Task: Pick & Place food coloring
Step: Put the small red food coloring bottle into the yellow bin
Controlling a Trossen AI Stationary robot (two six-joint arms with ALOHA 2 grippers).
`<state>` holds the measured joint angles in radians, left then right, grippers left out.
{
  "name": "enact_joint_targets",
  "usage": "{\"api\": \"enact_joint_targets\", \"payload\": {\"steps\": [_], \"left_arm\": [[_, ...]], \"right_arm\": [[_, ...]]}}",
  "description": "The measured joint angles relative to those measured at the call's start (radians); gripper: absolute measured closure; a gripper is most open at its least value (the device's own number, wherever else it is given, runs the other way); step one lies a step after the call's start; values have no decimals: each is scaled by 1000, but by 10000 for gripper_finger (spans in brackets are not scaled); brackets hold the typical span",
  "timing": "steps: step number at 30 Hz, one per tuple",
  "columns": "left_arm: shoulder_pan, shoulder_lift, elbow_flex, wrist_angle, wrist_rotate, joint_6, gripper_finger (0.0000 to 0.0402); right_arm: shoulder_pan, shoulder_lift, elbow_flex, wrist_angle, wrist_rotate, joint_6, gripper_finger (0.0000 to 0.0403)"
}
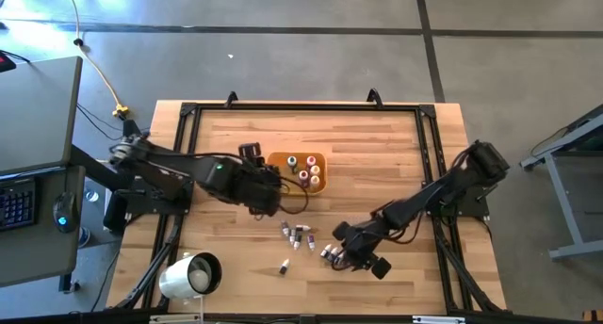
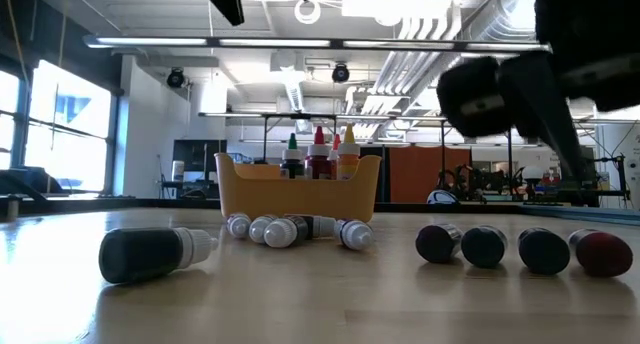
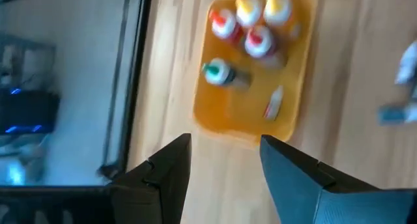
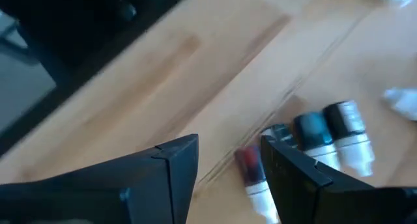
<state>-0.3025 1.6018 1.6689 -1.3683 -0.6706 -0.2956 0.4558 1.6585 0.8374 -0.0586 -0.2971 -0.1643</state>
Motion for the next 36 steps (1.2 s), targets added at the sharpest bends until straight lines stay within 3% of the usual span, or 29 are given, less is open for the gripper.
{"api": "enact_joint_targets", "payload": {"steps": [6, 10, 14, 18, 26, 30, 33, 36], "left_arm": [[-42, -169, -297, 390, 27, 30, 222], [-51, -247, -538, 765, 162, 152, 222], [-51, -276, -738, 1125, 255, 272, 222], [-51, -278, -865, 1361, 268, 295, 222], [-51, -279, -927, 1430, 257, 264, 222], [-51, -279, -927, 1431, 257, 265, 222], [-51, -279, -927, 1433, 258, 265, 222], [-51, -279, -927, 1433, 260, 265, 222]], "right_arm": [[0, 82, -1, 28, 2, -50, 242], [-11, 105, 0, 36, 9, -75, 242], [-25, 111, -1, 38, 35, -83, 242], [-26, 99, -2, 17, 66, -107, 242], [-26, -25, 0, 12, 90, 7, 242], [-25, -111, 1, -94, 209, 31, 242], [-32, -114, -1, -150, 274, 26, 242], [-48, -83, -1, -146, 258, 26, 242]]}}
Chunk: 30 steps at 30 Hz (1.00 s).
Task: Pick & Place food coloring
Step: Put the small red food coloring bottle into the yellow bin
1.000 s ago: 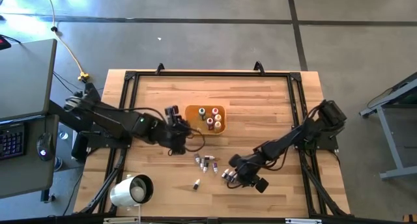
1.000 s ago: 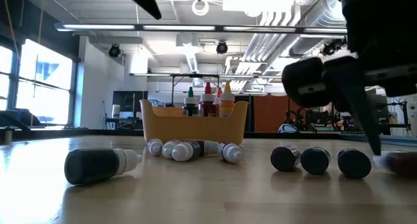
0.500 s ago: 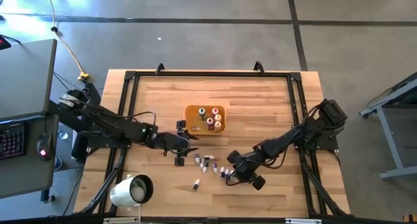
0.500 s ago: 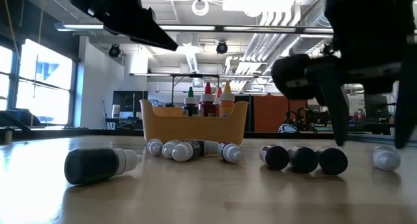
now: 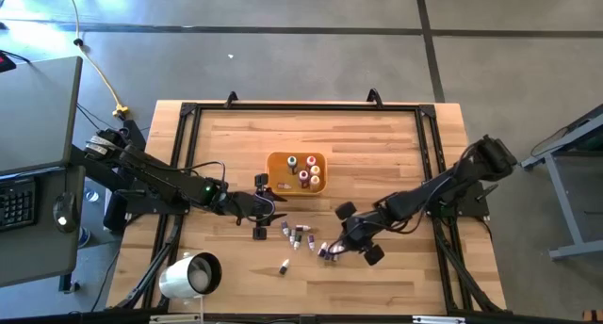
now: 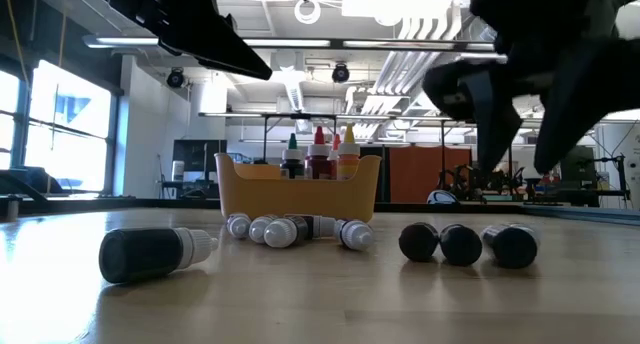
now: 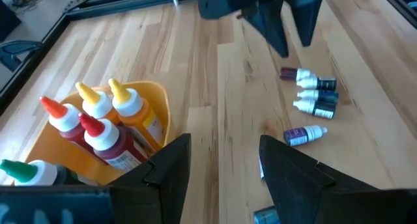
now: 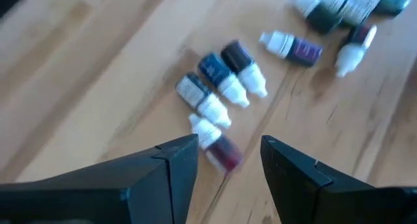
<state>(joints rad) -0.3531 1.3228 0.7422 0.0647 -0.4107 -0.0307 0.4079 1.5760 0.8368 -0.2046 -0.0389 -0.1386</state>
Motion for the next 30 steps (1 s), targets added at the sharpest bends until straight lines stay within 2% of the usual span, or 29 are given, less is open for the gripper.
{"api": "enact_joint_targets", "payload": {"steps": [9, 16, 22, 26, 30], "left_arm": [[0, 0, 0, -2, 1, 0, 222], [0, 0, 0, -5, 0, 0, 222], [0, 0, 0, -6, 1, 0, 222], [0, 0, 0, -6, 1, -1, 222], [0, 0, 1, -6, 2, -1, 222]], "right_arm": [[-54, 107, 0, 31, -16, -84, 242], [-68, 120, 0, 30, -85, -96, 242], [-60, 120, 0, 53, -78, -84, 242], [-61, 109, 0, 40, -12, 13, 242], [-74, 77, 0, 24, -28, 157, 242]]}}
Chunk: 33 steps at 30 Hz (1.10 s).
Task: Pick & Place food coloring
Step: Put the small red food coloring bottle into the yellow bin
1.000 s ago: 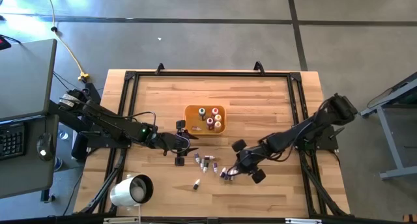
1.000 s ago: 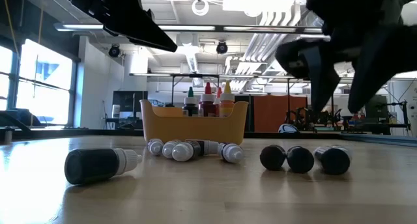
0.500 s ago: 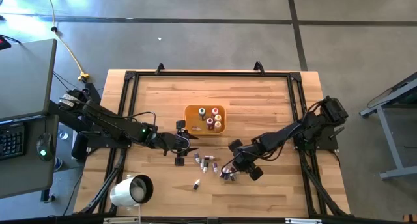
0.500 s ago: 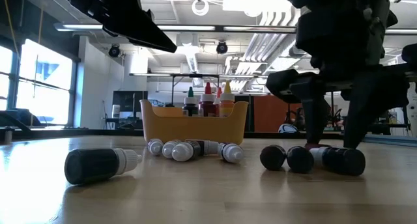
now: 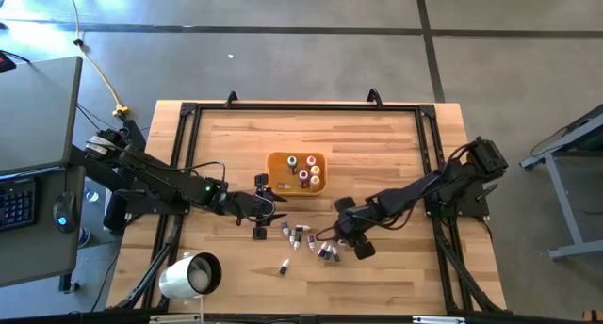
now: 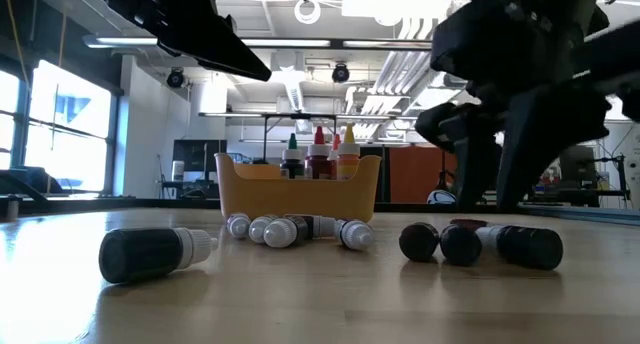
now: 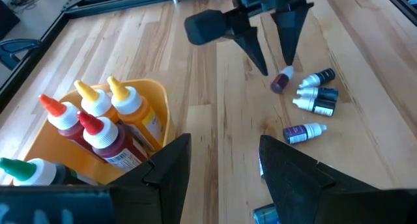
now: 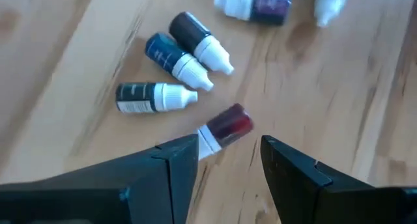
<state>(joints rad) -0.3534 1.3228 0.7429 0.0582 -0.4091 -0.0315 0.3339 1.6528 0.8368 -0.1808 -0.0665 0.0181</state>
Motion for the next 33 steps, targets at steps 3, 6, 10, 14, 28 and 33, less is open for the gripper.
{"api": "enact_joint_targets", "payload": {"steps": [3, 6, 10, 14, 28, 33], "left_arm": [[0, 0, 0, 0, 1, 0, 222], [0, 0, 0, 0, 1, 0, 222], [0, 0, 0, 0, 2, -1, 222], [0, 0, 0, 0, 2, -3, 222], [0, 0, 0, -1, 2, -3, 222], [0, 0, 0, -1, 2, -3, 222]], "right_arm": [[-1, -26, 0, -8, -20, 74, 242], [0, -46, 0, -8, -20, 140, 242], [0, -45, 0, -6, -10, 225, 242], [7, -8, 0, 1, -4, 256, 242], [9, 74, 0, 37, 10, 296, 242], [9, 106, 3, 42, 18, 272, 242]]}}
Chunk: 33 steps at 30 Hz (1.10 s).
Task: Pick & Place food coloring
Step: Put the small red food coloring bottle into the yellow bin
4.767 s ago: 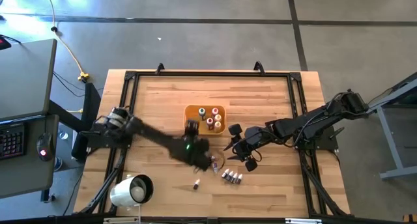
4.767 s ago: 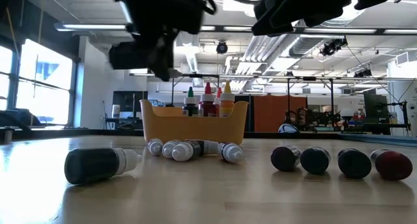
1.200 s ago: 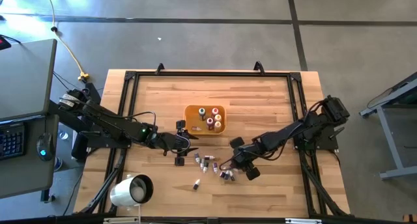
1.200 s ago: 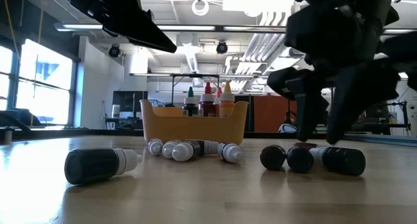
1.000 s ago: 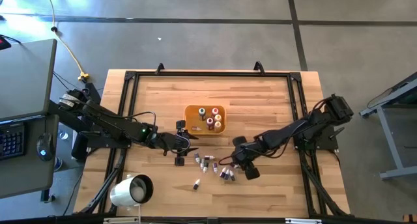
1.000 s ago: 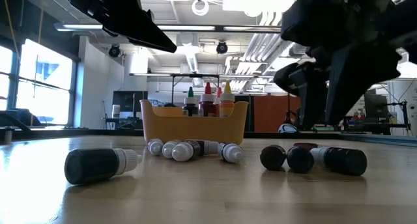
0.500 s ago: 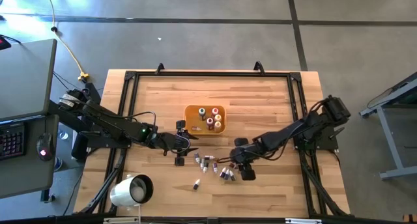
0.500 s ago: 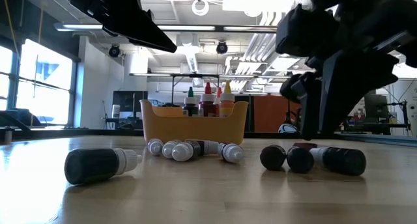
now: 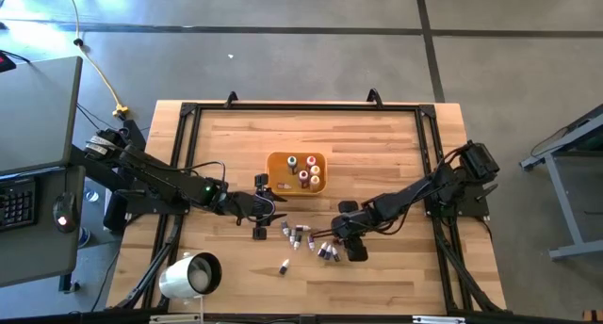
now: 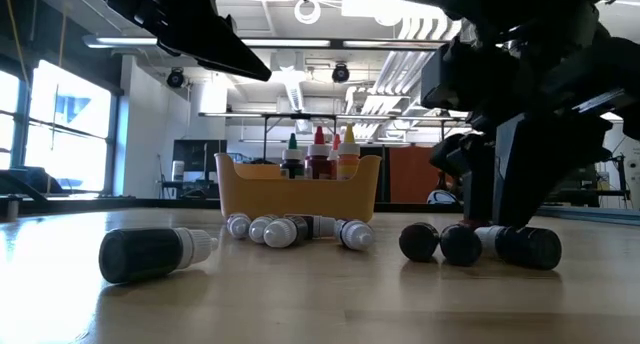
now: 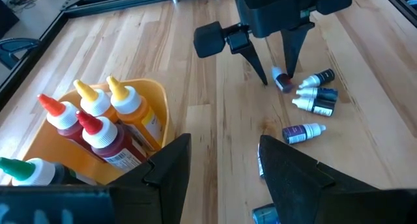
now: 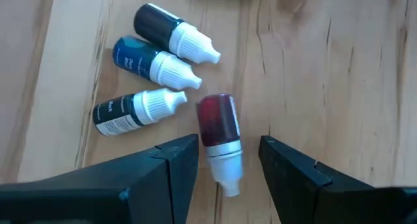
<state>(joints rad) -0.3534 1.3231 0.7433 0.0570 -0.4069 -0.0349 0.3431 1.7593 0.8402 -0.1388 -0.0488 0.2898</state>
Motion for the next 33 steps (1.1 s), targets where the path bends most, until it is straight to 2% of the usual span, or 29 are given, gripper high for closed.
{"api": "enact_joint_targets", "payload": {"steps": [6, 16, 19, 21, 27, 30, 33], "left_arm": [[0, 0, 0, -2, 9, 0, 222], [0, 0, 0, -8, 7, 5, 222], [0, -6, 0, -11, -29, 8, 222], [0, -25, 0, -9, -68, 12, 222], [0, -86, 2, -2, -160, 52, 222], [0, -108, 2, 7, -166, 56, 222], [0, -111, 2, 7, -164, 56, 222]], "right_arm": [[1, -3, -1, -3, 39, -75, 251], [-3, -1, -4, 19, 50, -159, 342], [-3, -10, -6, 56, 71, -160, 348], [-3, -25, -8, 89, 127, -183, 343], [-26, -53, -6, 382, 460, -344, 326], [-80, -58, -5, 565, 490, -482, 330], [-145, -52, -4, 674, 444, -512, 335]]}}
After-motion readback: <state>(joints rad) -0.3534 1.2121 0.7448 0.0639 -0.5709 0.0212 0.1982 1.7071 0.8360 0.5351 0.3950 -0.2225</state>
